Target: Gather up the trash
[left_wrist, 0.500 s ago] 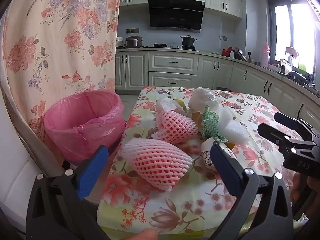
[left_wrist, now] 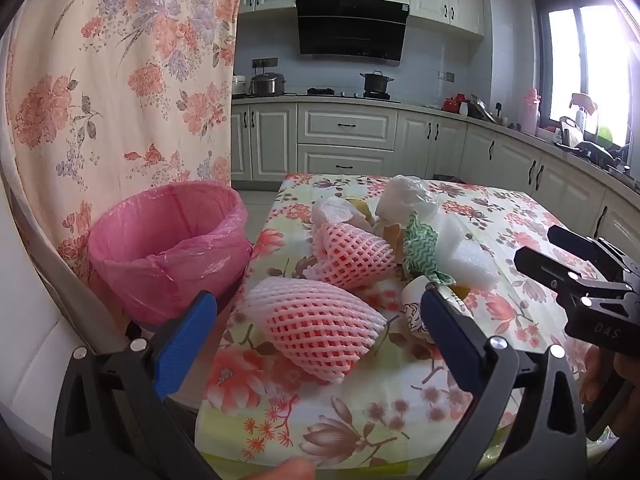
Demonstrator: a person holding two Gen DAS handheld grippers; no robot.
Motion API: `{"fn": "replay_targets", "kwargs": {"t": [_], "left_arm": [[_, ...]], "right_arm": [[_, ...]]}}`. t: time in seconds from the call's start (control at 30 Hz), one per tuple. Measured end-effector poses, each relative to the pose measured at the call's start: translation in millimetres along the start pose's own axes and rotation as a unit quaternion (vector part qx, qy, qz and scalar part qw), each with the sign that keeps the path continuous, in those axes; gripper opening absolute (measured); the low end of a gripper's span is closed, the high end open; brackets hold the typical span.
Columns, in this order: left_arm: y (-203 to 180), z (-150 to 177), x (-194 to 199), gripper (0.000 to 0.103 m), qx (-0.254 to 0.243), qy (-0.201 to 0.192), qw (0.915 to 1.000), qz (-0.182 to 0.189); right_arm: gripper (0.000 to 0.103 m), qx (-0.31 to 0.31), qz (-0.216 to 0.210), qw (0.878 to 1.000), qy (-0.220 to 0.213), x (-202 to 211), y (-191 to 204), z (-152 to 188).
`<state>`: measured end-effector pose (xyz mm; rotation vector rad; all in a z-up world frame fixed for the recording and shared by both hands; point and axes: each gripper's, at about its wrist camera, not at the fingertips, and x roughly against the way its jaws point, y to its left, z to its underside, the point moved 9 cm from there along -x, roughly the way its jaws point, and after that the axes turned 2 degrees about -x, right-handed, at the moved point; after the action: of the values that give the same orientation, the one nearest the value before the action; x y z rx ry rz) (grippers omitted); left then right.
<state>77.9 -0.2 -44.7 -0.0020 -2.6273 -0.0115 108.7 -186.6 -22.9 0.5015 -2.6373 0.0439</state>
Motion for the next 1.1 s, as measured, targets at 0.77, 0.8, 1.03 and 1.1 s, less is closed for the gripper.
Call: {"fn": "replay_targets", "kwargs": {"t": [0.77,0.8,1.03,1.1], "left_arm": [[3.0,-1.5,1.3,0.099,0.0,0.0,1.0,-0.001],[3.3,-1.5,1.4,0.099,-0.001,0.0,1.0,-0.001],[5.1,-2.1,0.4,0.099,0.001,0.001,1.0,-0.001],[5.2,-2.0,0.3,0.099,0.0,0.001,1.0,-0.001]], "right_arm": [[0.084,0.0,-0.001,1.0,0.002,-1.2,-0.1,1.3],[0.084,-0.001,-0.001,1.0,0.002,-1.2,-0.1,1.3],[0.084,-0.001,-0.001,1.0,0.002,-1.2,-0.1,1.2],[0.084,-0.001,-0.001,1.0,0.002,-1.5,-0.1,1.4]]}}
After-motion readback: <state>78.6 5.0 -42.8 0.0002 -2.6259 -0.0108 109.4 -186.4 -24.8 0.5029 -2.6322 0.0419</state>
